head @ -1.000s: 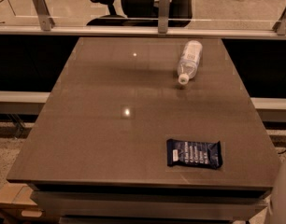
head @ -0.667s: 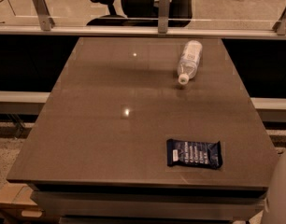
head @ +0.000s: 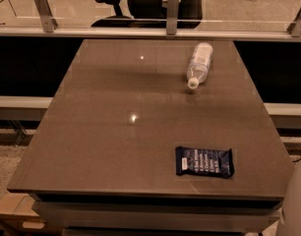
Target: Pick green jalapeno chip bag
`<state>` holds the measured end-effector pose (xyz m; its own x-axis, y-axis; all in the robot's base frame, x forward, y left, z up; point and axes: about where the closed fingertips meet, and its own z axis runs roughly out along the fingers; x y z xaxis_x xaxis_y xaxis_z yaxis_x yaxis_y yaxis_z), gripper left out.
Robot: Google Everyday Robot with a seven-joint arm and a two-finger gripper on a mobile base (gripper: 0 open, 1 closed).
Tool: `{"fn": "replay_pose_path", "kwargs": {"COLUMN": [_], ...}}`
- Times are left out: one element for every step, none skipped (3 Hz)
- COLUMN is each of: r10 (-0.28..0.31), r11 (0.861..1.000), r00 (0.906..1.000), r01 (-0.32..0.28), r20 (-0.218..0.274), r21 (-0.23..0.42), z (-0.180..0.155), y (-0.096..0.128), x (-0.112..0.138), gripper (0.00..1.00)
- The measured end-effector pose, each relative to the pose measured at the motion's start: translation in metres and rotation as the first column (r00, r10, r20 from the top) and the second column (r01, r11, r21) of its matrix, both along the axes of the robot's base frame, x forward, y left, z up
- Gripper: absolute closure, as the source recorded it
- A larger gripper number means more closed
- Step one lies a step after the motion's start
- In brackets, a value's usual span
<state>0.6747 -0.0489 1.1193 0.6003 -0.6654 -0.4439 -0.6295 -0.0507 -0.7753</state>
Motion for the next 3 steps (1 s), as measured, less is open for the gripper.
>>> {"fn": "replay_pose_path", "kwargs": {"r10": [0.025, 0.059, 0.087], "r11": [1.000, 0.998, 0.996], "r00": [0.9994, 0.9969, 0.9931], "r01": [-0.025, -0.058, -0.086], "r20": [-0.022, -0.052, -0.079], "r21": [0.013, 0.018, 0.019], "z": [-0.010, -0.023, -0.035], "y": [0.010, 0.024, 0.037], "x": [0.003, 0.006, 0.009], "gripper": [1.00, 1.00, 1.00]}}
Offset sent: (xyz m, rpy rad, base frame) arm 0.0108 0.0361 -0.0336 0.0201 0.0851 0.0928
